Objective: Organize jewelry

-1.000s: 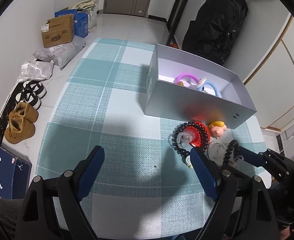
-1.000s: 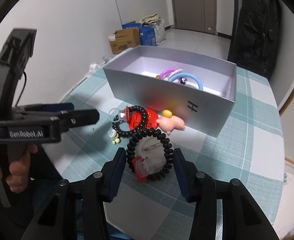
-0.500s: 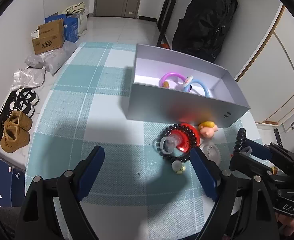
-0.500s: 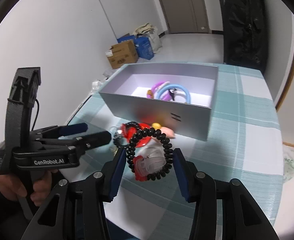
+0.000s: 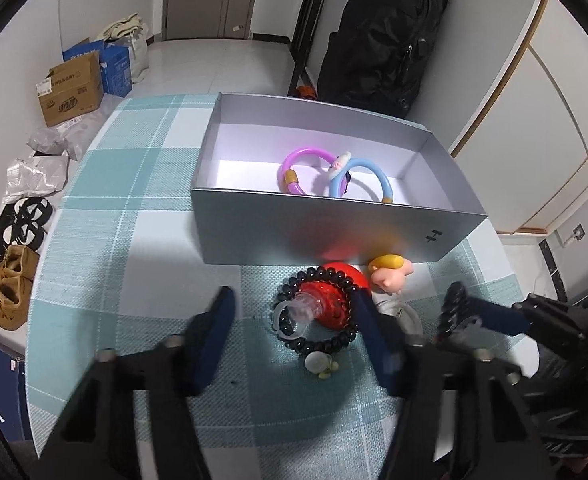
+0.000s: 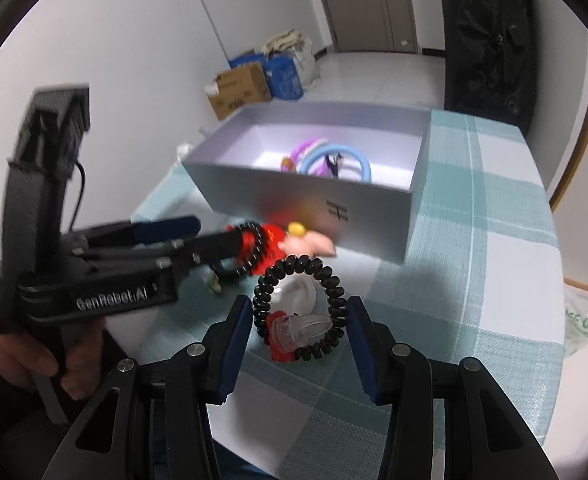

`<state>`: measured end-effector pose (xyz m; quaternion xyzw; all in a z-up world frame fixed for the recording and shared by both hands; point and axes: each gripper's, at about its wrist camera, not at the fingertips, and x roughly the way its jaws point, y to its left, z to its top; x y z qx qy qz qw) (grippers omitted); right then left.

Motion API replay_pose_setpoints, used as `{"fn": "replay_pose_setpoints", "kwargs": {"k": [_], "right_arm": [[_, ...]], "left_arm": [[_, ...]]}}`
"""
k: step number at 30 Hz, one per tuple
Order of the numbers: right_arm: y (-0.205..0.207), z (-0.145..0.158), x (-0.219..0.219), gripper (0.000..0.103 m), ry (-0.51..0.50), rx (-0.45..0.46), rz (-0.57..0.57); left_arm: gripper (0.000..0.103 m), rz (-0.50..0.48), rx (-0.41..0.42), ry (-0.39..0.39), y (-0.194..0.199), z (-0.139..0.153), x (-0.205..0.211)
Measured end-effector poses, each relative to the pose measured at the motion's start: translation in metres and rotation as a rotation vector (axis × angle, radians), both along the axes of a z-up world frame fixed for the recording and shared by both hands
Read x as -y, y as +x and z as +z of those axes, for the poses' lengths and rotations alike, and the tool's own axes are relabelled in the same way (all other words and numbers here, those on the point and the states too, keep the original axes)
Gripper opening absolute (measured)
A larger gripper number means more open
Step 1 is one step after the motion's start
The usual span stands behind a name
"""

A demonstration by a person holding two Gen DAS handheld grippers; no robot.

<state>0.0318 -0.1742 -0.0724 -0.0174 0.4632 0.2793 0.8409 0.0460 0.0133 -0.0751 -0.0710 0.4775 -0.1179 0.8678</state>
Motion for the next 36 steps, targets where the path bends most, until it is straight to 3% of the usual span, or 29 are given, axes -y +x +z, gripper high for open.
{"fn": "replay_pose_setpoints", "kwargs": {"k": [2,5,9,25,36], "right_arm": [[0.000,-0.003,-0.002,0.047,-0.021,-0.002,0.004],[0.000,-0.004,-0.003,0.048,-0.018,-0.008,0.007],[-0.001,-0.003,-0.003,0.048,-0.014,-0.002,0.009],[0.001,-0.004,-0.007,0.051,0.010,-0.007,0.029],[-0.004,-0.001,-0.015,0.050,-0.026,0.034,0.042]], "left_arm": [[0.026,-0.010,-0.009,-0.006,0.001,-0.001,0.001],[0.021,-0.022,-0.009,-0.003,0.000,-0.001,0.003],[0.020,-0.026,-0.003,0.020,0.001,0.001,0.005],[0.020,-0.013,0.006,-0.150,-0.001,0.016,-0.017],[0.020,-0.007,0.011,-0.194,-0.002,0.021,-0.022]]}}
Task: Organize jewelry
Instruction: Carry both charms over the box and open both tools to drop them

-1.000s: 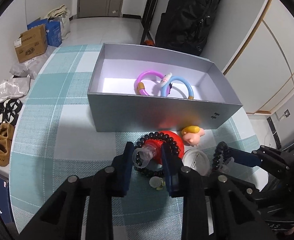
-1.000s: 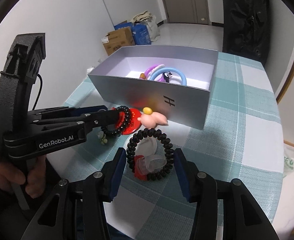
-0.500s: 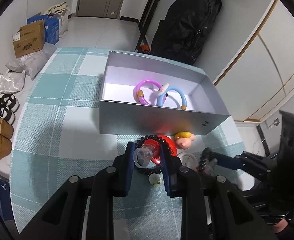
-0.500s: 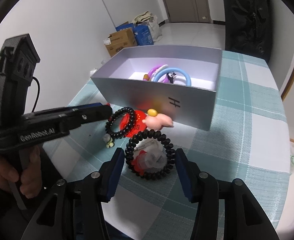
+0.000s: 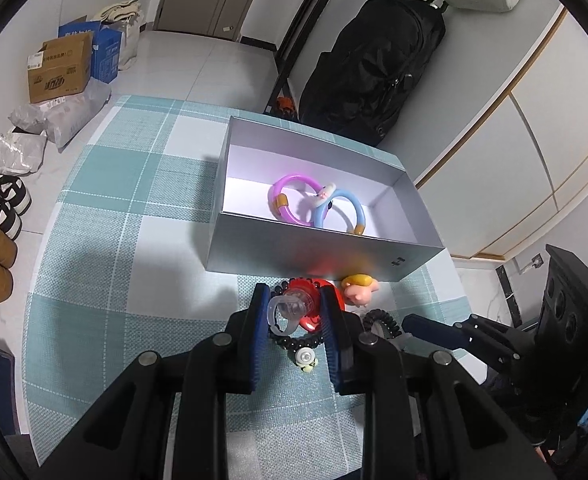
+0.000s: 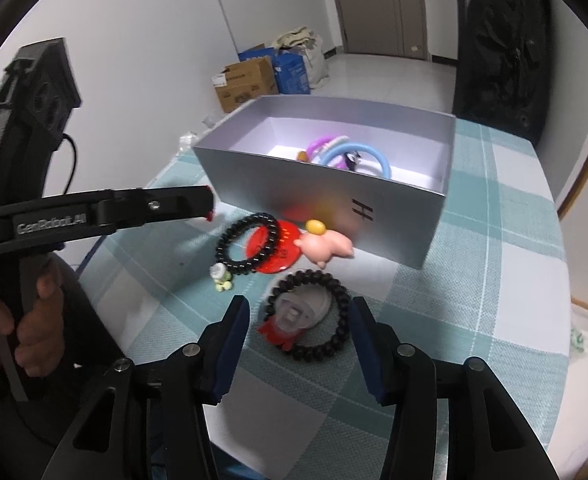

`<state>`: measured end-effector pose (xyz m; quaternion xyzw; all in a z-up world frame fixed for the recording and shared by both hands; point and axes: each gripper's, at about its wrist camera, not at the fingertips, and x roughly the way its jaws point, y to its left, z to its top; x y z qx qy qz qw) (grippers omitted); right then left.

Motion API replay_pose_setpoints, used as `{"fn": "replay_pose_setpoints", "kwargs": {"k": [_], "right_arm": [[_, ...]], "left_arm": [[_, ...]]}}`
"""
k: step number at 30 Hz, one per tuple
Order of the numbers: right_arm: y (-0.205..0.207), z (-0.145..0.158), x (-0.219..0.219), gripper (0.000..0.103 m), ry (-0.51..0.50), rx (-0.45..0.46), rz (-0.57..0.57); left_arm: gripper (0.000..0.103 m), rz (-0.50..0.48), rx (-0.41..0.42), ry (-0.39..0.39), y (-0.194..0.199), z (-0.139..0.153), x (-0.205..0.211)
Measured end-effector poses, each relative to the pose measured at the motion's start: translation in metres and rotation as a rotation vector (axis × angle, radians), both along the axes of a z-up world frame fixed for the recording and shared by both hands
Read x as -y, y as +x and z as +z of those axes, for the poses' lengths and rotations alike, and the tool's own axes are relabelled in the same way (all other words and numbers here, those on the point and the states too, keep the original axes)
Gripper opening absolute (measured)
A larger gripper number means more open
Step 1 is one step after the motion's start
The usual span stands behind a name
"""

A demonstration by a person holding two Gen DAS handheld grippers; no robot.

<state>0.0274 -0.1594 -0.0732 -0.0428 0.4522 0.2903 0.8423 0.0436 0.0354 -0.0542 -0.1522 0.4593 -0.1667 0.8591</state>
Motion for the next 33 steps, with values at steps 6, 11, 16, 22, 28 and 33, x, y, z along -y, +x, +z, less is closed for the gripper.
{"fn": "replay_pose_setpoints", "kwargs": {"k": [6,11,16,22,28,33], "right_arm": [[0.000,-0.003,-0.003,0.019,-0.006,-0.012,0.017],[0.001,0.001,0.001,0.018,0.034,-0.009,0.013],[0.003,0.007,0.005,0.018,0.076,0.001,-0.002],[0.008,0.029,0.015,0.018,0.160,0.039,-0.017],[0.028,0.050,0.016,0.018,0.194,0.063,-0.034],[0.041,0.060,0.013,0.018,0.185,0.068,-0.047]], "left_arm": [[0.020,-0.012,0.010,-0.009,-0.002,0.004,0.000],[0.020,-0.013,0.018,-0.023,-0.004,0.007,-0.001],[0.020,-0.012,0.037,-0.035,-0.005,0.013,-0.004],[0.020,-0.019,0.078,-0.034,-0.004,0.028,-0.001],[0.020,-0.030,0.097,-0.024,0.013,0.039,0.003],[0.020,-0.031,0.100,-0.021,0.033,0.045,0.004]]}}
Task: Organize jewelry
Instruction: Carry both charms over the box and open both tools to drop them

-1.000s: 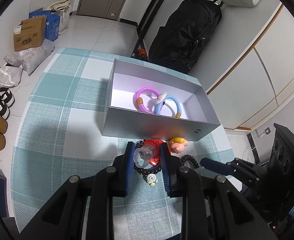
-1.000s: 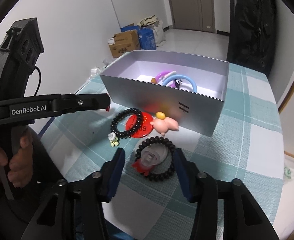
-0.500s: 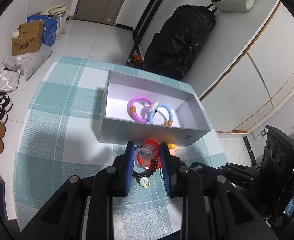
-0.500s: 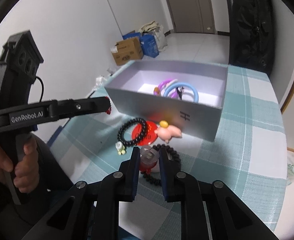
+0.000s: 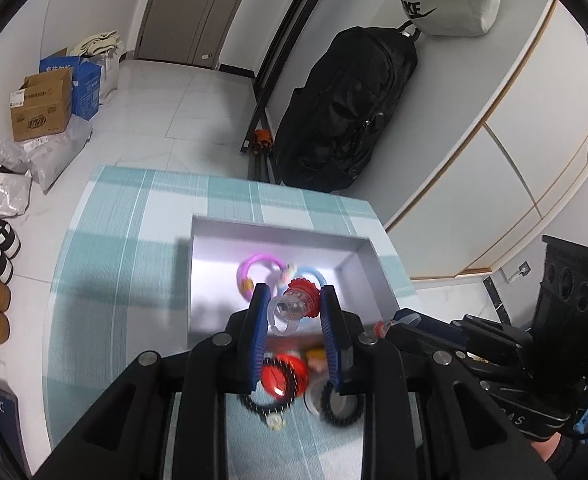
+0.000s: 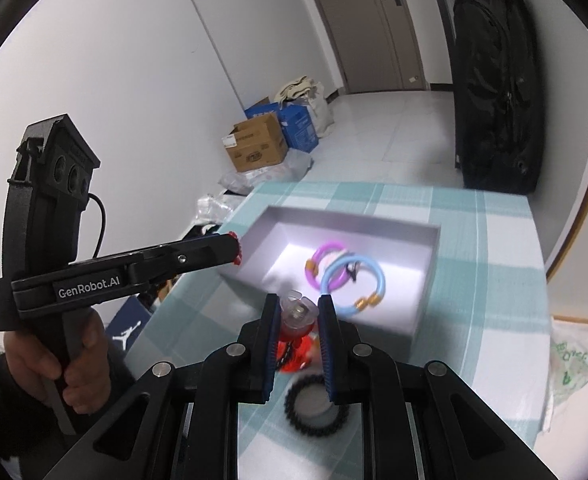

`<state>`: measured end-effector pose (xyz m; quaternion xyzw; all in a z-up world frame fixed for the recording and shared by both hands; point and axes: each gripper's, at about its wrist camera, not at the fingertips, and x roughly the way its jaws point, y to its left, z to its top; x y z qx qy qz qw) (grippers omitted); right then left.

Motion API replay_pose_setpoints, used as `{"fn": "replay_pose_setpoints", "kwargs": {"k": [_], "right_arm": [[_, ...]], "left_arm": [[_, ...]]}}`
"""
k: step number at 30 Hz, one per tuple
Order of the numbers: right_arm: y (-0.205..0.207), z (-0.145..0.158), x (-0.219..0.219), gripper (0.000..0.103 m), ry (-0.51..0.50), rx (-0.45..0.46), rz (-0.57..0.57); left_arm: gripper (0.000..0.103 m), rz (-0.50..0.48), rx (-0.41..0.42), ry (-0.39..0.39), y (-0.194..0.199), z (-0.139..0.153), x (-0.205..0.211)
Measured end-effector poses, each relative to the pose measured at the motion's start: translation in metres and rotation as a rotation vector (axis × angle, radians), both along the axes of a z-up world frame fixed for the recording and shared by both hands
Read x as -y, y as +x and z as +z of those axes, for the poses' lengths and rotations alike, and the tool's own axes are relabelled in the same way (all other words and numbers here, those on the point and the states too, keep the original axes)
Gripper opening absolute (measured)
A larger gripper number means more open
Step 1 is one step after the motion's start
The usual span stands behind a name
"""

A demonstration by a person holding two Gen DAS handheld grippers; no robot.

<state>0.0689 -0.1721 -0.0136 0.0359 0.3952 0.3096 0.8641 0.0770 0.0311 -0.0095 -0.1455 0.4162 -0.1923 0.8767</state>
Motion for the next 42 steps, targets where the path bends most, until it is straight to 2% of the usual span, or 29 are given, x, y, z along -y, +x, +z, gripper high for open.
{"fn": "replay_pose_setpoints", "kwargs": {"k": [10,20,30,42], "right_arm": [[0.041,-0.002,-0.014,0.018,-0.056,-0.002,-0.008],[0.068,-0.019,0.001,0.018,-0.006,-0.056,-0.020],[0.075,-0.027,0.003,0.018,0.025,-0.080,-0.021],[0.071,-0.027,0.001,0.020,0.026,-0.050,-0.013]], "left_arm": [[0.020,-0.005,-0.051,0.021,0.029,-0.013,0.005],[0.020,-0.026,-0.085,0.062,0.045,-0.025,0.012],[0.020,-0.005,-0.102,0.052,0.051,-0.030,0.007],[0.022,-0.001,-0.086,0.011,0.050,-0.028,0.005]]}}
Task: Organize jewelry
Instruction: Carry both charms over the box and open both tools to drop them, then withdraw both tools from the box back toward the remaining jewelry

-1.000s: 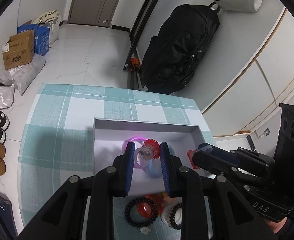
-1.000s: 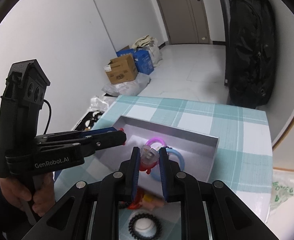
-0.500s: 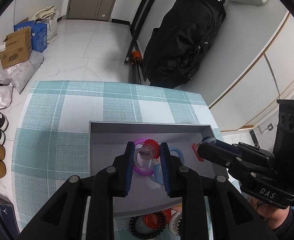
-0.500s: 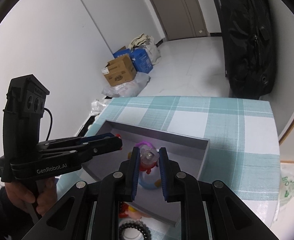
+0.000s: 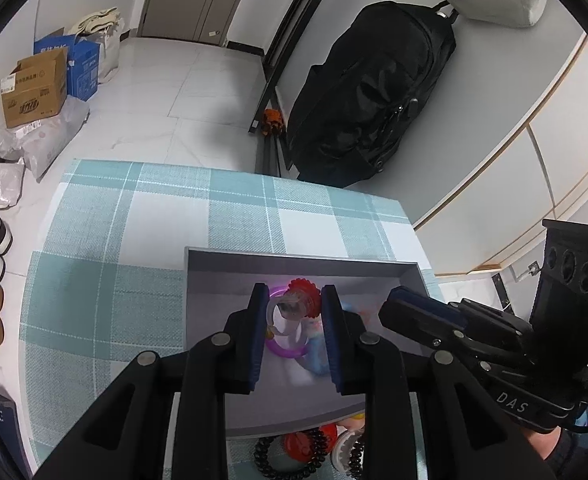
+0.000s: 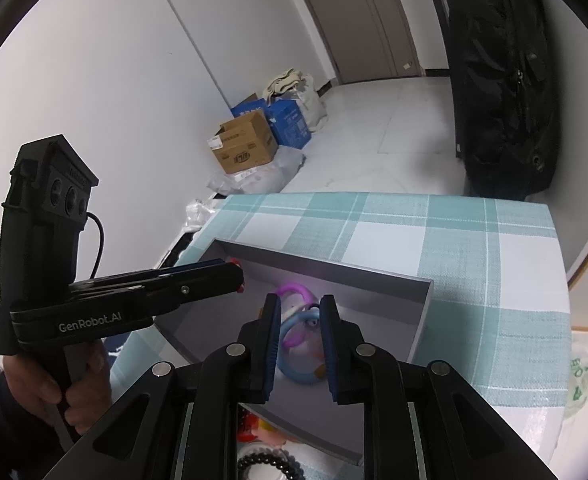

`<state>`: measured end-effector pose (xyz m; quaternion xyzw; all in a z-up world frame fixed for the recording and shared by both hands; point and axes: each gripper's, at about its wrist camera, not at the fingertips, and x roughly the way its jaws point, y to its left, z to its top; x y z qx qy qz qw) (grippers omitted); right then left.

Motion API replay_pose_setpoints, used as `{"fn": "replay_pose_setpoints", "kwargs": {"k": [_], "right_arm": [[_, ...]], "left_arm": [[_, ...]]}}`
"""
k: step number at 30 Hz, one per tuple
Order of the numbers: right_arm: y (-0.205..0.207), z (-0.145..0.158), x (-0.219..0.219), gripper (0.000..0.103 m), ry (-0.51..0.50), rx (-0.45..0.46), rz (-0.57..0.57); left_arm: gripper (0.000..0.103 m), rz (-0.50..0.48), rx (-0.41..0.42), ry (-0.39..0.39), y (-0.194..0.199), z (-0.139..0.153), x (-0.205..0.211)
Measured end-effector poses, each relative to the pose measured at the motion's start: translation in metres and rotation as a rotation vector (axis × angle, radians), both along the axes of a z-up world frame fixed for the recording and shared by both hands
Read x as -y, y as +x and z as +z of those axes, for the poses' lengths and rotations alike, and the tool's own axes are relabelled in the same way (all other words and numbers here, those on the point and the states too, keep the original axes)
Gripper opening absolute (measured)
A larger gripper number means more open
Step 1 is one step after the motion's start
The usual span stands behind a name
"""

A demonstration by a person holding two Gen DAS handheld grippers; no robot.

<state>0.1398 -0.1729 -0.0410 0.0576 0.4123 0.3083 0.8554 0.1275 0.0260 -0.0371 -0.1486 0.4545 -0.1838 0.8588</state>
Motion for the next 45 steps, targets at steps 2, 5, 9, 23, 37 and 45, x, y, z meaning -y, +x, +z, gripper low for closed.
{"fn": "replay_pose_setpoints", "kwargs": {"k": [2,5,9,23,37,45], "right_arm": [[-0.001,0.001,0.001,0.023,0.005,0.013,-0.004],[-0.004,0.004,0.004,0.042,0.010,0.030,-0.016],[-0.010,0.010,0.008,0.057,0.009,0.062,-0.033],[-0.044,0.019,0.016,0.086,-0.013,0.130,-0.092],[-0.075,0.020,0.021,0.099,-0.051,0.139,-0.104],[-0.096,0.009,0.021,0.101,-0.092,0.103,-0.091]], "left_arm": [[0.024,-0.001,0.001,-0.009,0.000,0.001,0.000],[0.047,0.007,0.004,-0.014,-0.001,0.002,-0.001],[0.062,0.042,0.056,0.026,-0.010,0.010,-0.004],[0.063,0.144,0.135,0.145,-0.045,0.021,-0.013],[0.083,0.212,0.164,0.177,-0.086,0.018,-0.018],[0.083,0.213,0.101,0.220,-0.098,-0.003,-0.012]]}}
